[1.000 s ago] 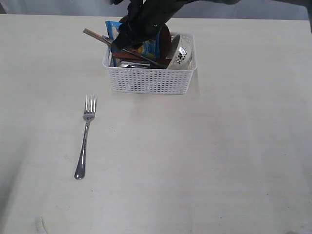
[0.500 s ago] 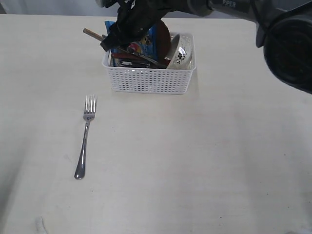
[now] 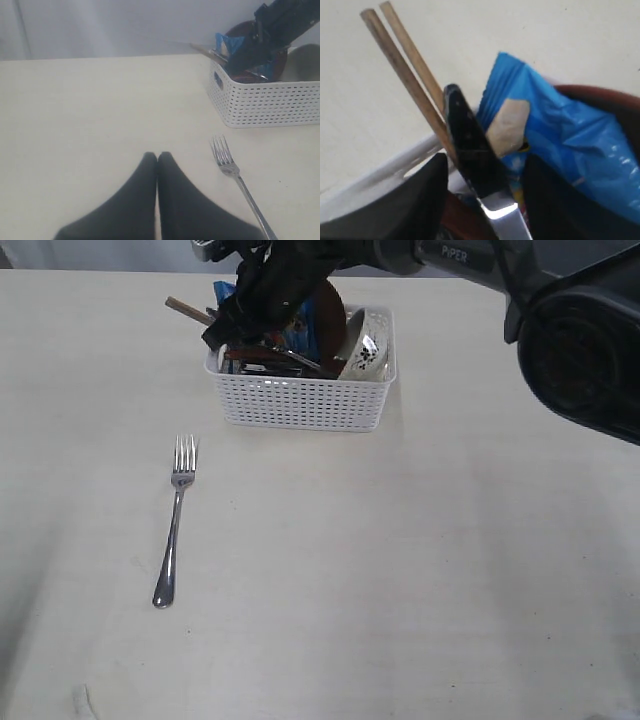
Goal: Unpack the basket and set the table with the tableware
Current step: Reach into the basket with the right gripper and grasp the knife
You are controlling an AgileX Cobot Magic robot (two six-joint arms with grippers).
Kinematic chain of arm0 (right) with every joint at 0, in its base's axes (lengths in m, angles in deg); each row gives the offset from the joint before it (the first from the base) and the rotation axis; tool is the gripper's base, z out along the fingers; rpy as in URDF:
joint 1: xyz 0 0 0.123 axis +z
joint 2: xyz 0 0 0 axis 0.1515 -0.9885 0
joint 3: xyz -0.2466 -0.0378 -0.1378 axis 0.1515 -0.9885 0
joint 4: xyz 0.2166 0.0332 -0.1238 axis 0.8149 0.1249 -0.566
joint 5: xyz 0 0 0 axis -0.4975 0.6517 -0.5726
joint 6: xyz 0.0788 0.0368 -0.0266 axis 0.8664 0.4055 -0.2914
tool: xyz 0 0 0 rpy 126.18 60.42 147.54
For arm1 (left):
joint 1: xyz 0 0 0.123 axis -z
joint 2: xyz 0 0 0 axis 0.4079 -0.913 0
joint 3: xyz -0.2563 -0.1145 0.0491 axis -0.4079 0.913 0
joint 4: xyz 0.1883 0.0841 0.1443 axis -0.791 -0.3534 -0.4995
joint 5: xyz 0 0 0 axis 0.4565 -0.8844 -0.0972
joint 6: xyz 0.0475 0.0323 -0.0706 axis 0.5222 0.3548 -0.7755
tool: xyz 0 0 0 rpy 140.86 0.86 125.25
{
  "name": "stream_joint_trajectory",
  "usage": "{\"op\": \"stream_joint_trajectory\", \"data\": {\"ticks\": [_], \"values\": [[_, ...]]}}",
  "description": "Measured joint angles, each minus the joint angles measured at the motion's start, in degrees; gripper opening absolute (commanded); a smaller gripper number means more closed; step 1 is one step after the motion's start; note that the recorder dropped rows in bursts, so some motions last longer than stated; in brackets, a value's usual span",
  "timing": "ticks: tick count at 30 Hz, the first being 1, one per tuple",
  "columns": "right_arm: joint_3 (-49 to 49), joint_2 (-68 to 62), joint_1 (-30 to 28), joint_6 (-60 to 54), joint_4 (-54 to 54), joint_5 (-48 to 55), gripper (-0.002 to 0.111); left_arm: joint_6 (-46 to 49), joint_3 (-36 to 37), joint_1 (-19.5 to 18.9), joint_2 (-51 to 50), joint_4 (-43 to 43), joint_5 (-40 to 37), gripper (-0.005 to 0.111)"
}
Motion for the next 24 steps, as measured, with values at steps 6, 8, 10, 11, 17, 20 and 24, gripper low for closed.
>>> {"op": "stream_joint_trajectory", "data": {"ticks": [6,8,10,11,17,20,24], "values": [[0.0,0.0,0.1,0.0,0.0,2.2,0.045,0.0,0.0,0.0,0.0,0.0,0.0,0.000],[0.0,0.0,0.1,0.0,0.0,2.4,0.036,0.0,0.0,0.0,0.0,0.0,0.0,0.000],[0.0,0.0,0.1,-0.1,0.0,2.4,0.021,0.0,0.0,0.0,0.0,0.0,0.0,0.000],[0.0,0.0,0.1,-0.1,0.0,2.4,0.014,0.0,0.0,0.0,0.0,0.0,0.0,0.000],[0.0,0.2,0.2,-1.4,-3.5,1.9,0.000,0.0,0.0,0.0,0.0,0.0,0.0,0.000],[0.0,1.0,0.2,-1.4,-4.8,2.5,0.000,0.0,0.0,0.0,0.0,0.0,0.0,0.000],[-0.2,2.7,0.2,-1.2,-5.1,3.7,0.000,0.0,0.0,0.0,0.0,0.0,0.0,0.000]]}}
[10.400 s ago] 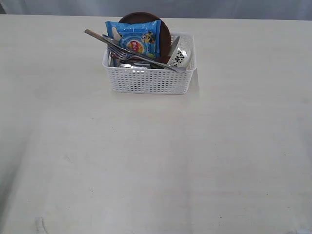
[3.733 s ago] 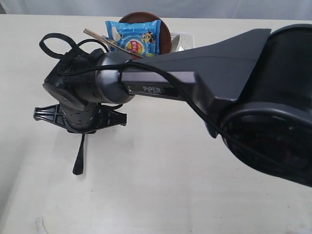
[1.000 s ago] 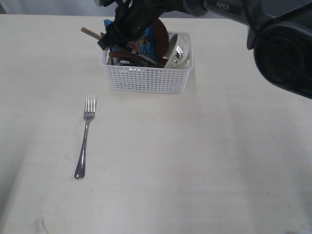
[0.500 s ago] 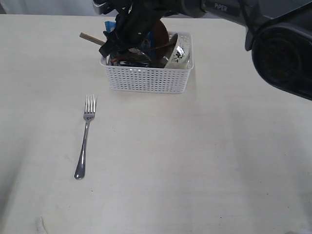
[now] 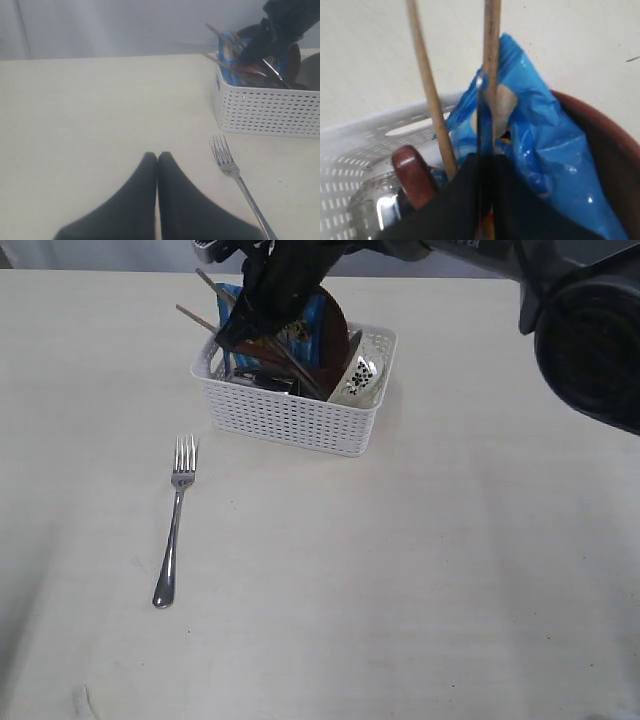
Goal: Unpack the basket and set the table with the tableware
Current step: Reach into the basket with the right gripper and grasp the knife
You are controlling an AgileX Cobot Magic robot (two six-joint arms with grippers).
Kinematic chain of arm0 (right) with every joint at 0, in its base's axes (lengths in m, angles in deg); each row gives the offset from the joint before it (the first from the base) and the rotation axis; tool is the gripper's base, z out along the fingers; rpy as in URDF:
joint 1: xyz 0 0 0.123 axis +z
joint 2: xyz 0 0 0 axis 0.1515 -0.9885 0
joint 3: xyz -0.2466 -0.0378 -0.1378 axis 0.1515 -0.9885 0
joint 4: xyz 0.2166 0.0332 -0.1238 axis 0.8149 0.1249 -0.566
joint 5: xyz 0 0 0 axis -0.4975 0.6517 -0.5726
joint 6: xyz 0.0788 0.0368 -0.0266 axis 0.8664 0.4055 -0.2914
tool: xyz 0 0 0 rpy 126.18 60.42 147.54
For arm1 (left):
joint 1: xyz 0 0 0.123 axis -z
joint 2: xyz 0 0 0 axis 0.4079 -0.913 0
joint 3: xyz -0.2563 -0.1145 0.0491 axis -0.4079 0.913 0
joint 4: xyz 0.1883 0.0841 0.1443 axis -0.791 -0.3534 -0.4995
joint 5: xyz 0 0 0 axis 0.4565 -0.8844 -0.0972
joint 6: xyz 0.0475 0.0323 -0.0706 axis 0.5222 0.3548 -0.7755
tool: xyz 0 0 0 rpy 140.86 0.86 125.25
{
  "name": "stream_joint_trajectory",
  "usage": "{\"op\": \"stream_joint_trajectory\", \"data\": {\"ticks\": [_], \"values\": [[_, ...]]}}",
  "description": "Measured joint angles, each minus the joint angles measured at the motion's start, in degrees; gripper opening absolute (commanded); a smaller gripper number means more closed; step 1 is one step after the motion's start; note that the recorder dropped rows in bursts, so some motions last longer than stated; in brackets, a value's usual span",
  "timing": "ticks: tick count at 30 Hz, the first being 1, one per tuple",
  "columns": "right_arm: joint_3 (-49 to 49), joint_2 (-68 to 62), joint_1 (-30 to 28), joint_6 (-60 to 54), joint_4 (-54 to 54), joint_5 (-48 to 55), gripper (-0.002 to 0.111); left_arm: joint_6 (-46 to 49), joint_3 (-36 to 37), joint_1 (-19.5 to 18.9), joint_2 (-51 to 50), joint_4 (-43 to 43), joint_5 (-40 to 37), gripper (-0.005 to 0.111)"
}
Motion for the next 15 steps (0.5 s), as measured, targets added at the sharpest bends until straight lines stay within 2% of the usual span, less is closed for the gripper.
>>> {"op": "stream_joint_trajectory", "data": {"ticks": [6,12,13,15], "values": [[0.0,3.1,0.0,0.2,0.1,1.6,0.000,0.0,0.0,0.0,0.0,0.0,0.0,0.000],[0.0,-0.7,0.0,0.3,-0.1,4.0,0.000,0.0,0.0,0.0,0.0,0.0,0.0,0.000],[0.0,-0.9,0.0,0.3,-0.1,4.0,0.001,0.0,0.0,0.0,0.0,0.0,0.0,0.000],[0.0,-0.9,0.0,0.3,-0.1,4.0,0.017,0.0,0.0,0.0,0.0,0.0,0.0,0.000]]}}
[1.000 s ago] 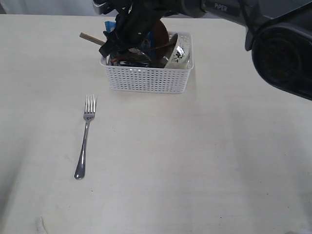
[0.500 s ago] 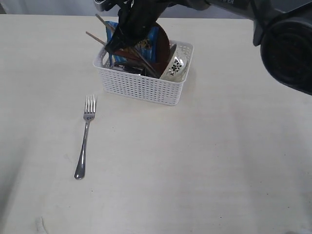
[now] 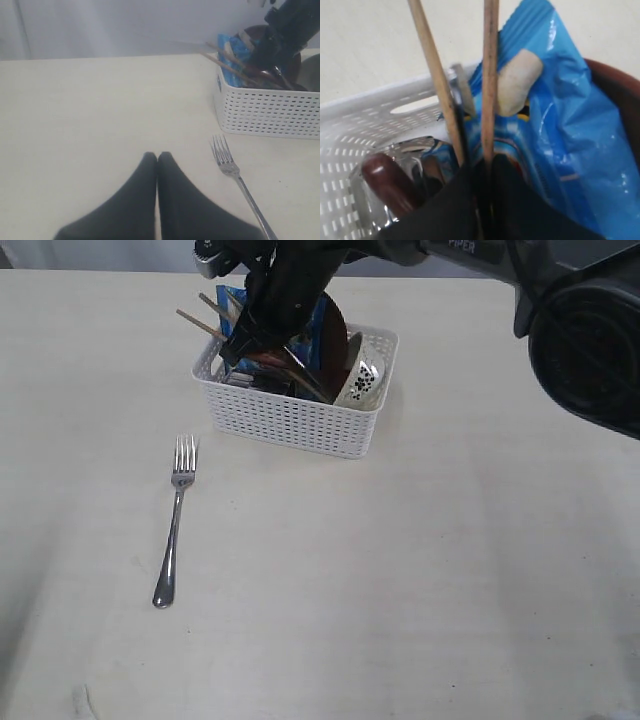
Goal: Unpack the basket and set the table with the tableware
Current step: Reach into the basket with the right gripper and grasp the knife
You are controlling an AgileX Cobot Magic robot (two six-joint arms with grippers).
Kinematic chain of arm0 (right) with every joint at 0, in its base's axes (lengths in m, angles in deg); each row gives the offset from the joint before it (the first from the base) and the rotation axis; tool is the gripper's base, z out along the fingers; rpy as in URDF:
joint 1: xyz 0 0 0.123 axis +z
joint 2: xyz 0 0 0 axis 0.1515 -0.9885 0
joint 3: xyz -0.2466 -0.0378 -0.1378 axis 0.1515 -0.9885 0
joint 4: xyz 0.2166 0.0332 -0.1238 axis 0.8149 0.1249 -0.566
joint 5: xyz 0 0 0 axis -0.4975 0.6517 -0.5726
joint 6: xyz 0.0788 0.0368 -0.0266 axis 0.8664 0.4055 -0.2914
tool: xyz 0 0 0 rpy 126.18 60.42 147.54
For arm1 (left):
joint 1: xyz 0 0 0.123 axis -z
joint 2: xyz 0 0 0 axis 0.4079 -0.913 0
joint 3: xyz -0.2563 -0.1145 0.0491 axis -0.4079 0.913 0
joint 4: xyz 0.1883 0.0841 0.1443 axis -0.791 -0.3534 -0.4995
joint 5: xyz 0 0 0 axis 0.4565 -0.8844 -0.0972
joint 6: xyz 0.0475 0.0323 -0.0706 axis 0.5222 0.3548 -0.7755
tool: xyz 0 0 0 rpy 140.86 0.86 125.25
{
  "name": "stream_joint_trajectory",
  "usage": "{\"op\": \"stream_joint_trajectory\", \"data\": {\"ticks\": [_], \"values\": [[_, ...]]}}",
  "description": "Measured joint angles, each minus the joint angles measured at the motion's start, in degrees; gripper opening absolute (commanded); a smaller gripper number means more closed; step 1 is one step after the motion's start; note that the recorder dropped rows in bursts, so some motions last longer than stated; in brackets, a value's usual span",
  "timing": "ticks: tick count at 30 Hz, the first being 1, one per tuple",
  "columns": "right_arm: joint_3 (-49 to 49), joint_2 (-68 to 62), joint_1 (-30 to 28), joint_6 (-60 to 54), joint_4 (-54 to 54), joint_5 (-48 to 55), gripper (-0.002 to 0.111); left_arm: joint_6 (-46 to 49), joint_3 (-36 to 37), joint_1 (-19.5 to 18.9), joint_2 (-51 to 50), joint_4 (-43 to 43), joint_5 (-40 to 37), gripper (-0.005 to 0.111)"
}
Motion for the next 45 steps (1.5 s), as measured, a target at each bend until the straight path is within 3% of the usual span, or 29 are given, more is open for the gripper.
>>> {"op": "stream_joint_trajectory", "data": {"ticks": [3,5,13,21,25,43,45], "values": [[0.0,0.0,0.0,0.0,0.0,1.2,0.039,0.0,0.0,0.0,0.0,0.0,0.0,0.000],[0.0,-0.1,0.0,0.0,0.0,1.9,0.046,0.0,0.0,0.0,0.0,0.0,0.0,0.000],[0.0,-0.1,0.0,0.8,0.4,2.9,0.022,0.0,0.0,0.0,0.0,0.0,0.0,0.000],[0.0,1.6,0.0,0.9,0.3,4.0,0.019,0.0,0.0,0.0,0.0,0.0,0.0,0.000],[0.0,3.0,0.0,0.9,0.3,4.0,0.000,0.0,0.0,0.0,0.0,0.0,0.0,0.000],[0.0,2.8,0.0,-0.3,1.6,3.5,0.000,0.0,0.0,0.0,0.0,0.0,0.0,0.000],[0.0,2.8,0.0,-0.7,2.1,3.3,0.012,0.0,0.0,0.0,0.0,0.0,0.0,0.000]]}}
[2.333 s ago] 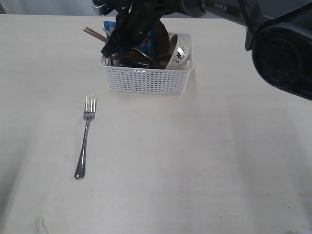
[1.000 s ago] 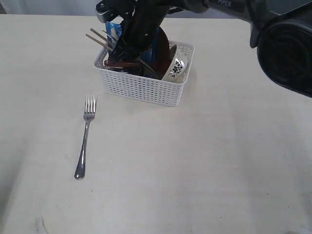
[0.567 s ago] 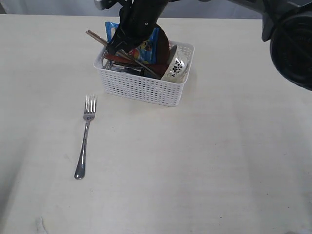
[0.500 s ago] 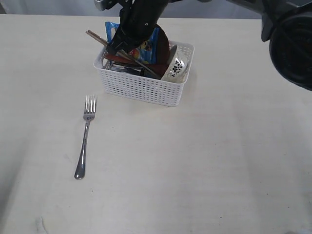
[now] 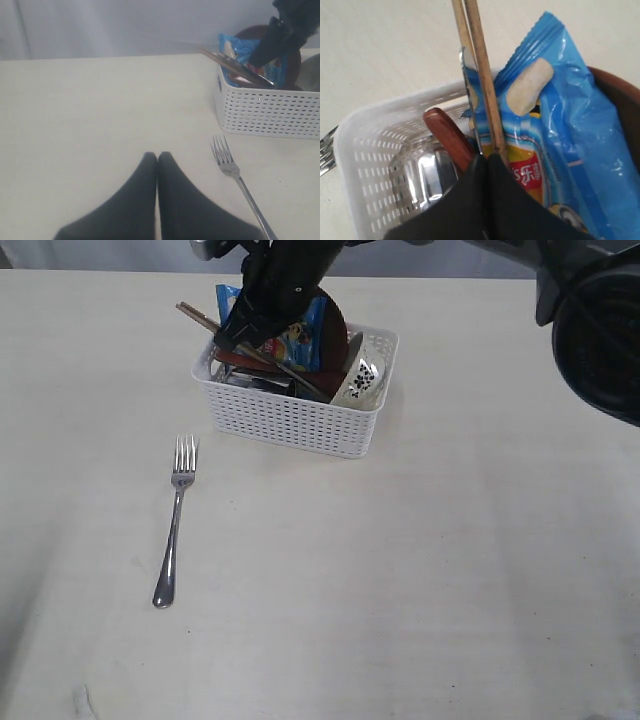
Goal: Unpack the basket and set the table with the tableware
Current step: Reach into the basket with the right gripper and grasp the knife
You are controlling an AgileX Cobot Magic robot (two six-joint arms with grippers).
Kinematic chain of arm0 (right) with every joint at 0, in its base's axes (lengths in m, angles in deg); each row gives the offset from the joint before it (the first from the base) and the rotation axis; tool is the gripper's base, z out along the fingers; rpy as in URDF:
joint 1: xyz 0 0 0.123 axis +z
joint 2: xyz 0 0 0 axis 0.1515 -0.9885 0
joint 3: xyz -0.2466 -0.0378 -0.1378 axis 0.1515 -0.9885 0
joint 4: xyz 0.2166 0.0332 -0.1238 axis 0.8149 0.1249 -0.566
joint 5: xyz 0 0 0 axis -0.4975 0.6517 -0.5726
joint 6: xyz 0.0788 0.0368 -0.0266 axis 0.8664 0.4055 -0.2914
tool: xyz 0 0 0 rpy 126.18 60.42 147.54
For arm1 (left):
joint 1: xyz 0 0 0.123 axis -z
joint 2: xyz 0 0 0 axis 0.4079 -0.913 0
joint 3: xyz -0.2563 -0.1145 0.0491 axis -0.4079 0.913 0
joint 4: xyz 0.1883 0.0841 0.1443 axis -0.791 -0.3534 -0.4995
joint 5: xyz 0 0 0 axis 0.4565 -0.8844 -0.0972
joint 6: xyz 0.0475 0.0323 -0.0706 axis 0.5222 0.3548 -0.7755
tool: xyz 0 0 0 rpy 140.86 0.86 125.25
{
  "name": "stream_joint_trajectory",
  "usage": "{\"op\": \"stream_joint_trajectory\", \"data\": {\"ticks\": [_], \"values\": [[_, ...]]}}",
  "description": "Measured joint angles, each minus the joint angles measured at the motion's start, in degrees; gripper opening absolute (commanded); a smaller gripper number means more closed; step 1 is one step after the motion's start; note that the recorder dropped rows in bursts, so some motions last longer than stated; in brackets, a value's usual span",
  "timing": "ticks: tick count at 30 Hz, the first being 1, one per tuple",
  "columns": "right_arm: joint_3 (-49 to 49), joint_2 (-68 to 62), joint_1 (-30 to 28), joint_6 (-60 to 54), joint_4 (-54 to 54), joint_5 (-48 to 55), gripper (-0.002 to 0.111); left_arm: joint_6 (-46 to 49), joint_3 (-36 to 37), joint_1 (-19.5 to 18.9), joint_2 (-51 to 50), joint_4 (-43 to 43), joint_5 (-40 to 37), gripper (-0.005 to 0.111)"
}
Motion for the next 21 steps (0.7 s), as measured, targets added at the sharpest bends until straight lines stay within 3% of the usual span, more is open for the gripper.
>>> {"op": "stream_joint_trajectory", "data": {"ticks": [2,4,14,21], "values": [[0.0,-0.5,0.0,-0.1,0.2,-0.1,0.031,0.0,0.0,0.0,0.0,0.0,0.0,0.000],[0.0,-1.4,0.0,-0.1,0.4,-0.1,0.037,0.0,0.0,0.0,0.0,0.0,0.0,0.000],[0.0,-2.6,0.0,-0.1,0.5,-1.7,0.001,0.0,0.0,0.0,0.0,0.0,0.0,0.000],[0.0,-2.8,-0.2,-1.2,-0.6,-2.9,0.000,0.0,0.0,0.0,0.0,0.0,0.0,0.000]]}}
